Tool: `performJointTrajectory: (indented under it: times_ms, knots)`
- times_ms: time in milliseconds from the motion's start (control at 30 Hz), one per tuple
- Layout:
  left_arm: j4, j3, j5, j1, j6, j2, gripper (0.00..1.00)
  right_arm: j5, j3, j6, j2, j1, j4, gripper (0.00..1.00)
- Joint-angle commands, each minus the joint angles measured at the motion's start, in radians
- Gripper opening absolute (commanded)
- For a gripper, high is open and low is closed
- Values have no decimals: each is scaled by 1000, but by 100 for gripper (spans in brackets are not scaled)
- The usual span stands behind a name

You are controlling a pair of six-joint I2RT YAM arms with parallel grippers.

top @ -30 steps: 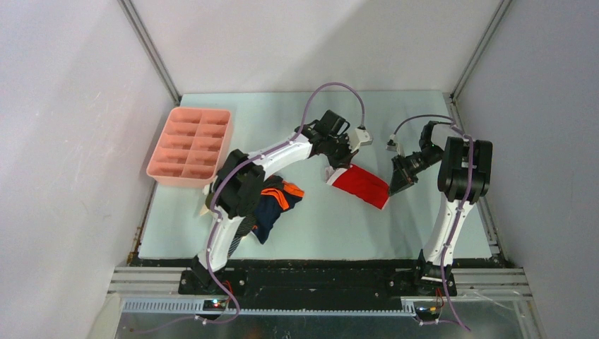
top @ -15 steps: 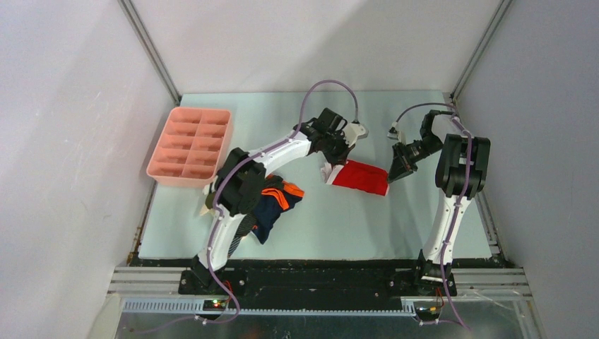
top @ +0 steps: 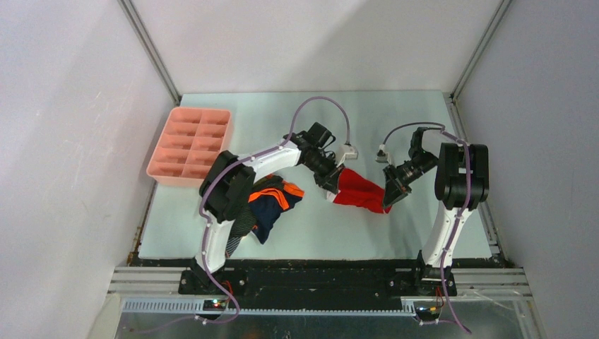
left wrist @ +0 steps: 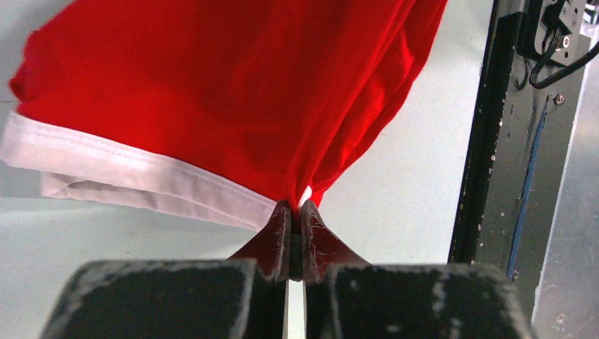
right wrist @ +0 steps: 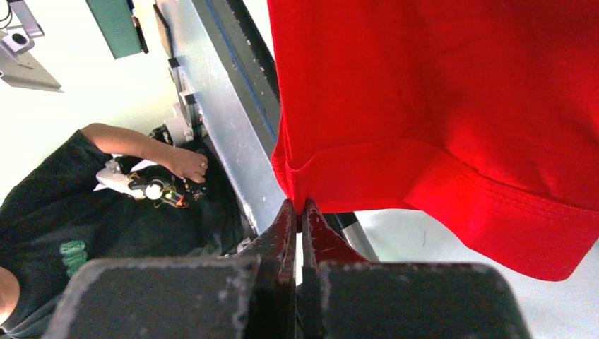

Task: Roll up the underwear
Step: Fold the underwear at the center of the board.

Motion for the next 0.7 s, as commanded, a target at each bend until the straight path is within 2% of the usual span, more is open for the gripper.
performJointTrajectory:
  times_ms: [0, 233, 467, 667]
  knots:
    - [-3, -9, 19, -1, 25, -61, 0, 3, 8, -36, -14, -15, -23, 0]
    - [86, 59, -75, 1, -20, -37, 0, 15, 18, -46, 36, -63, -42, 0]
    - [136, 158, -104, 0, -55, 27, 0, 11, 18, -41, 58, -138, -27, 0]
    - [208, 268, -189, 1, -176, 122, 0, 20, 15, -26, 78, -165, -1, 0]
